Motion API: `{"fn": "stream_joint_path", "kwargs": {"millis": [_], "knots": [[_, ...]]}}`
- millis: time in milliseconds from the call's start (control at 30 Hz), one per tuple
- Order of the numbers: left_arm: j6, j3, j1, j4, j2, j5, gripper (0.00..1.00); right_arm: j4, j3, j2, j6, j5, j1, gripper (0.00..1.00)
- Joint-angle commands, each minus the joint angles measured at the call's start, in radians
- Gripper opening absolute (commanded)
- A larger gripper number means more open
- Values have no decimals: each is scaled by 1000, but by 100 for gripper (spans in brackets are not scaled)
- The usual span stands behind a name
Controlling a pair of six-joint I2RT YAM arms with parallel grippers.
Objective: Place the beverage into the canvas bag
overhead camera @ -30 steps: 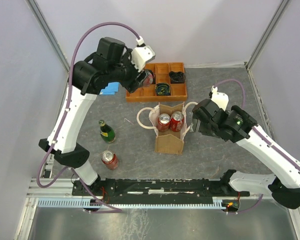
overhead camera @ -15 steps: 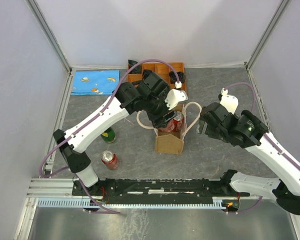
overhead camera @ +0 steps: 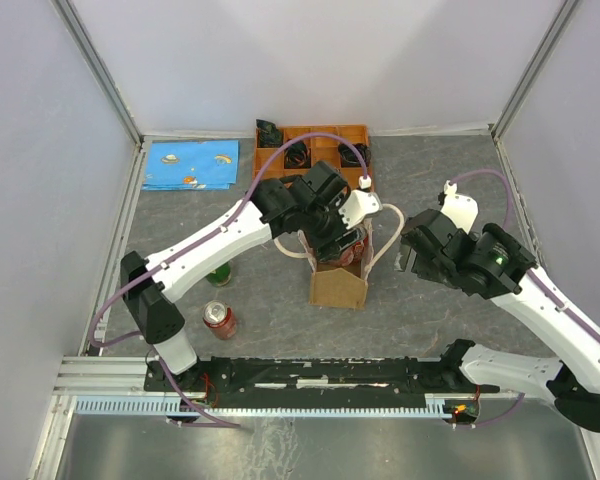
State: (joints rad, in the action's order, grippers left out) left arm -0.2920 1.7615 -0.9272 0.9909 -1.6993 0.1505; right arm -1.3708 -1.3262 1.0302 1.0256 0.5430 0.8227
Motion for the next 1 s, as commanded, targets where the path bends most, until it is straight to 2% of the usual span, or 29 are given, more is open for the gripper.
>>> {"fn": "stream_joint_path", "kwargs": {"millis": [0,267,633,800,967], "knots": [[11,-60,-4,-122,27,-38,3,-9,-1,-17,16,35,-1,93],[-5,-231,-3,-218,64,-104,3,-10,4,-25,19,35,0,93],[6,-303,-4,-278,55,-128,3,-12,-5,-16,16,32,0,93],[16,-285,-4,-265,52,-106,3,-21,-5,-16,19,36,0,93],[28,-189,-4,-179,67,-44,3,-25,1,-21,21,39,0,93]]}}
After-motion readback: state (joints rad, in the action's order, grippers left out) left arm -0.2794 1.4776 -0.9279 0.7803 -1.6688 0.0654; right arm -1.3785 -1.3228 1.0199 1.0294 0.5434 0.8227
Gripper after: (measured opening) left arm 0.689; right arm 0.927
